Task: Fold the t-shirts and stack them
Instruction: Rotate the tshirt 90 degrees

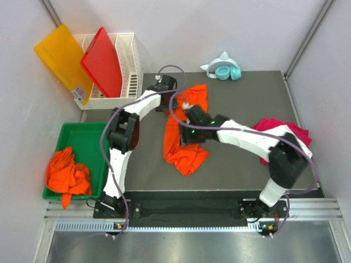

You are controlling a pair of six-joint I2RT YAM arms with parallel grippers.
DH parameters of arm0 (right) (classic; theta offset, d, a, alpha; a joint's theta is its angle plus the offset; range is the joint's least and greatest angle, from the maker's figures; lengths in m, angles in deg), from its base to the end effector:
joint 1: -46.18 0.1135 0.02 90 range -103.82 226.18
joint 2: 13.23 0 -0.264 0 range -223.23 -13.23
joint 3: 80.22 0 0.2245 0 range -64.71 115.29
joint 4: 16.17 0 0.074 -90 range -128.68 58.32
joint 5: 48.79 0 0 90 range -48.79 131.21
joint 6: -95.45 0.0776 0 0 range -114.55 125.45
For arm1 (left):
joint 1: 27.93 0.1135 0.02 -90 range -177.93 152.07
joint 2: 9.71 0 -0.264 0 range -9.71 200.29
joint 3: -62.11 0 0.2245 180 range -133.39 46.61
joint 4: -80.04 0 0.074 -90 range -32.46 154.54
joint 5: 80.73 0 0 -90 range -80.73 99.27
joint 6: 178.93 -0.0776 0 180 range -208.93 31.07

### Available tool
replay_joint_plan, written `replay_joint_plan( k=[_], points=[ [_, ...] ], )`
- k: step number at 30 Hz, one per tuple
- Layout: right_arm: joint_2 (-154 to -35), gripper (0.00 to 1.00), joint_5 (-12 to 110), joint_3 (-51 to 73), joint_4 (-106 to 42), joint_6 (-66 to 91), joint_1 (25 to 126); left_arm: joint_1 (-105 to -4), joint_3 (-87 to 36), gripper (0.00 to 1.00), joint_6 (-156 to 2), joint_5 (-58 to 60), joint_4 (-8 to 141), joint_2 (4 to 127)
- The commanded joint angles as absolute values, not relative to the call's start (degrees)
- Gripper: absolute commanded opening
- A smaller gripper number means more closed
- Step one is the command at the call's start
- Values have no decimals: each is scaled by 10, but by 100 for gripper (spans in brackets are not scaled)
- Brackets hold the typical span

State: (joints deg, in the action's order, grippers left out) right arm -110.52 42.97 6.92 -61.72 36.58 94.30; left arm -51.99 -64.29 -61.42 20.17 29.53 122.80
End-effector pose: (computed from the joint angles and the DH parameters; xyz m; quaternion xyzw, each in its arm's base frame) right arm 0.2385 0.2695 0.2106 -0.1456 0.9443 0.1993 0.2177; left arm 0.4664 -0.1922 0.1588 -0.0560 0.9523 -0.0424 0.2970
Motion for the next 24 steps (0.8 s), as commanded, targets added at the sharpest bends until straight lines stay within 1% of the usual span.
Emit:
replay_joint_plan(
  k=[1,4,6,11,14,17,24],
  points=[
    [-985,60,343,84,-640,338,893,-499,-596,69,-582,203,347,1102],
    [-965,60,315,70,-649,328,874,-502,-564,68,-576,185,344,1064],
    [-970,60,305,42,-649,330,861,-505,-523,65,-570,175,344,1043],
    [-996,55,294,-21,-626,365,853,-525,-441,60,-541,151,333,1021],
    [-1001,52,287,-52,-616,387,854,-548,-375,58,-531,172,340,1005],
    [-1002,52,276,-67,-613,390,853,-565,-342,58,-521,196,345,990],
    [-1032,51,275,-103,-574,396,853,-571,-316,56,-490,231,327,996]
  ],
)
